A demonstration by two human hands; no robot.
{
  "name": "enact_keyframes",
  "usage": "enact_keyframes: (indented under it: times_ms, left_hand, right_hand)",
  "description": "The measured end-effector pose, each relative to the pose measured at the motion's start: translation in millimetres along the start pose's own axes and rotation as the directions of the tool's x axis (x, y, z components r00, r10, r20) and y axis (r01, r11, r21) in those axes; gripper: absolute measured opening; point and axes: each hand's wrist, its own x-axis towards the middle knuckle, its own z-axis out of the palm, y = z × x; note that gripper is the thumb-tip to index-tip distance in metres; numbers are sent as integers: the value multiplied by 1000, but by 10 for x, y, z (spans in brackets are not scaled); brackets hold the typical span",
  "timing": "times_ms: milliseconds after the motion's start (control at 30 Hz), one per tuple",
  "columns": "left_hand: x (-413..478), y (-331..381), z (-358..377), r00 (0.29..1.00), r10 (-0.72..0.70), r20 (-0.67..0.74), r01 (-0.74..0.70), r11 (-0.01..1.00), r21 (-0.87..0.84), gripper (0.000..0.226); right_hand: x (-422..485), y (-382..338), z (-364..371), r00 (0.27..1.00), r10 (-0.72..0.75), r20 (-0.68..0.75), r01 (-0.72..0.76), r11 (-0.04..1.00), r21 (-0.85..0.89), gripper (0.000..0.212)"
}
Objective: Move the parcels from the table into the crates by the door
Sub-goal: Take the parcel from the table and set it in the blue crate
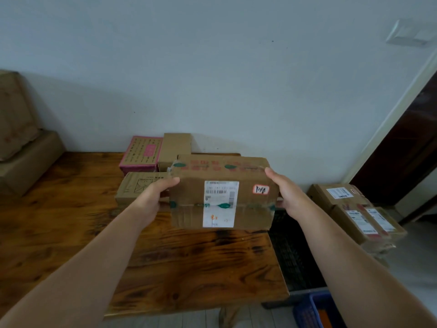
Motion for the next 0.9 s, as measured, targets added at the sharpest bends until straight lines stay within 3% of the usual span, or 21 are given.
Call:
enact_keyframes:
  times_ms: [67,133,367,533,633,767,800,900]
  left_hand:
    - [12,-8,-23,1000,-14,22,12,997,75,28]
    - [39,-15,-29,999,-19,-43,24,992,120,27]
    - [87,-6,-22,969,-1,-249,19,997,69,45]
    - [75,-13,19,949,-35,-315,53,997,50,65]
    - [80,9,82,971,-76,-226,83,996,25,75]
    - [94,37,210,996,-85,30,83,995,54,35]
    - [96,33,261,994,-75,78,69,995,70,34]
    - [92,-7,454,990,-60,128,47,994,100,63]
  right_hand:
    - [-34,22,-26,998,-19,63,20,1000,-16,37]
    - [-65,56,-35,995,-38,95,39,999,-9,46]
    - [-87,186,1,990,-141,22,140,988,61,17]
    - [-153,245,61,985,-161,59,147,970,193,30]
    - [-237,288,82,989,-149,4,144,959,245,33]
    - [-403,340,-27,982,-119,-144,158,941,299,23]
    - [-446,361,-75,978,-107,-178,158,939,307,21]
    - [-578,465,-229,956,-64,-287,150,944,293,24]
